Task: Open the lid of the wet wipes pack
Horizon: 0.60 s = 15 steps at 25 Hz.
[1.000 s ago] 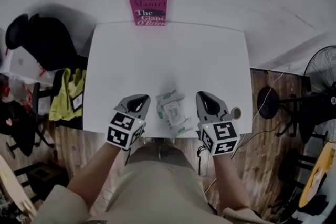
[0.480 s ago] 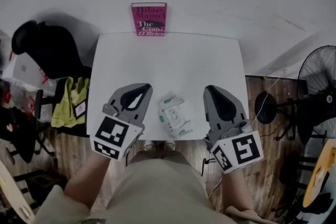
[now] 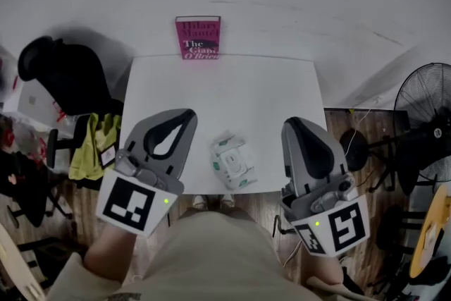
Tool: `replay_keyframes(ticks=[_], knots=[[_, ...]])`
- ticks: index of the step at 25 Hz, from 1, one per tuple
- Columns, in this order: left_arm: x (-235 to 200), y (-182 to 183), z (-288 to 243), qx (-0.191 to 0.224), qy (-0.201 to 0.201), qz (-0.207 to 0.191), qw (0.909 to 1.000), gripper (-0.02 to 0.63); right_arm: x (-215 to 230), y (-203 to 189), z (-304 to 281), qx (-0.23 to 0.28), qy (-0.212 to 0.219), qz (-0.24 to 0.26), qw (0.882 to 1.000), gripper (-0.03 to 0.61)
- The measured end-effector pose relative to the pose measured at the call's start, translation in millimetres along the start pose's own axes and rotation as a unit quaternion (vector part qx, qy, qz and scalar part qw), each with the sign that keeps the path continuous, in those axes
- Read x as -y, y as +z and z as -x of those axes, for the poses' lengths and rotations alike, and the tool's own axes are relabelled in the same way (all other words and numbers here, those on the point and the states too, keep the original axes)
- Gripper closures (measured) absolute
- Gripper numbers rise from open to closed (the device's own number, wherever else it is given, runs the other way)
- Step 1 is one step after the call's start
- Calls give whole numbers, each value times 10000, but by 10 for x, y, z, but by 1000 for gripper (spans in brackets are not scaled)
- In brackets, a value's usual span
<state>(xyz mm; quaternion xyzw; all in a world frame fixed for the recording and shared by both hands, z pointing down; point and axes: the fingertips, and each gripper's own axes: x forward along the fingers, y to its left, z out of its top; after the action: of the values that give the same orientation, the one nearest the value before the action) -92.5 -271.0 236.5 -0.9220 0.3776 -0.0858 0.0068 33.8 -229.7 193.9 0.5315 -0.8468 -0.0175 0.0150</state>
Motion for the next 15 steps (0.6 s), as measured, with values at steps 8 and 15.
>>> replay_keyframes(ticks=[8,15], knots=[[-61,148,193,195,277,-72,9994,592,-184,132,88,271,351,-198,9988,549],[-34,164,283,153,320,-51,9994,592,-229,104,110,173,452,-138,9987,552]])
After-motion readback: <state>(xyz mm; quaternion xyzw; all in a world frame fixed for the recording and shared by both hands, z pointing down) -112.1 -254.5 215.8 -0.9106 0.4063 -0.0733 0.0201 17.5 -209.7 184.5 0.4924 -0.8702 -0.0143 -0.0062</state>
